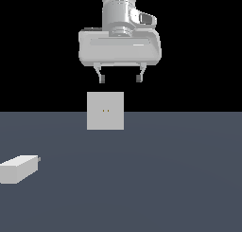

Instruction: Plug the charger into the wall socket.

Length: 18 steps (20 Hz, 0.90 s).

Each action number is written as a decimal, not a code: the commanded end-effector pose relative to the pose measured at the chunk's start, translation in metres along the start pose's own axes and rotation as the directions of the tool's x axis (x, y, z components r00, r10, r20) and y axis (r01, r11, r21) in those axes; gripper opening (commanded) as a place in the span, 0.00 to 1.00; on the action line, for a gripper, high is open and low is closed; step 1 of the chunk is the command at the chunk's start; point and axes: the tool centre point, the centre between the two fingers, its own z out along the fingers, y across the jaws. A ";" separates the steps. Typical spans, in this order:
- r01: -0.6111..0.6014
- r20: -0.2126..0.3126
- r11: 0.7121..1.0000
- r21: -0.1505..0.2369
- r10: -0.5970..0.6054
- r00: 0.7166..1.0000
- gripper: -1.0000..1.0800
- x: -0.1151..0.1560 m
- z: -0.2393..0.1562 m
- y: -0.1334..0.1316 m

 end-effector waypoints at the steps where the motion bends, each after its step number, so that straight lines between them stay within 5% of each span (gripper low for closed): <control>1: 0.000 0.000 1.000 0.000 0.000 1.000 0.96 0.000 0.000 0.000; 10: -0.007 -0.002 1.000 0.002 0.007 1.000 0.96 -0.012 0.010 -0.014; 18: -0.027 -0.007 1.000 0.007 0.027 1.000 0.96 -0.046 0.038 -0.054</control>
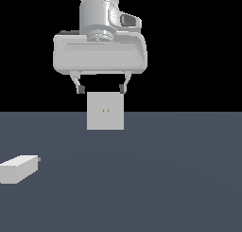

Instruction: Plug the charger into the wall socket.

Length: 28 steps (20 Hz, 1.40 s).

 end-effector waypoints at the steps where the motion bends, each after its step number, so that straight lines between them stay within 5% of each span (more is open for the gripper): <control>1: -0.007 -0.001 1.000 0.002 0.007 1.000 0.96 -0.015 0.012 -0.017; 15: -0.049 -0.012 0.999 0.013 0.049 0.999 0.96 -0.079 0.071 -0.102; 28: -0.054 -0.012 0.998 0.014 0.054 0.998 0.96 -0.088 0.084 -0.115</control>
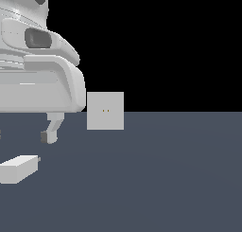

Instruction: Plug the charger into the wall socket.

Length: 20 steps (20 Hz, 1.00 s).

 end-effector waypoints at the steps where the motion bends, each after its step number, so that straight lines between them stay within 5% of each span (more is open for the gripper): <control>1: 0.000 0.001 1.000 0.000 0.000 1.000 0.96 -0.001 0.005 0.000; 16: -0.002 0.000 1.000 -0.001 0.002 1.000 0.96 -0.003 0.049 -0.001; 17: -0.002 0.000 1.000 -0.001 0.002 1.000 0.00 -0.003 0.049 -0.001; 20: -0.002 0.000 1.000 -0.001 0.002 1.000 0.00 -0.003 0.049 -0.001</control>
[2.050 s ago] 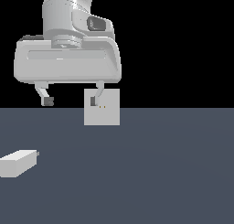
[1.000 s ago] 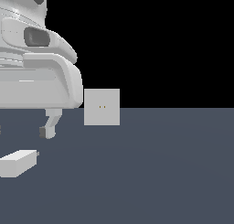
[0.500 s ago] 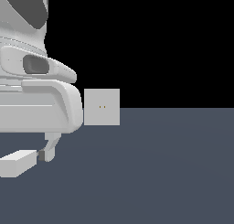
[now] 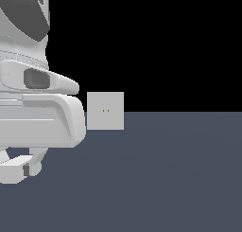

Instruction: Plug the charger into the wall socket.

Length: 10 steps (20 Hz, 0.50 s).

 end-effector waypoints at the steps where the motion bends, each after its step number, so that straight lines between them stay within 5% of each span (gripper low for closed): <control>1: 0.000 0.000 1.000 0.000 0.000 1.000 0.00 0.000 0.000 0.000; 10: 0.000 0.000 1.000 0.000 0.000 1.000 0.00 0.002 -0.002 0.003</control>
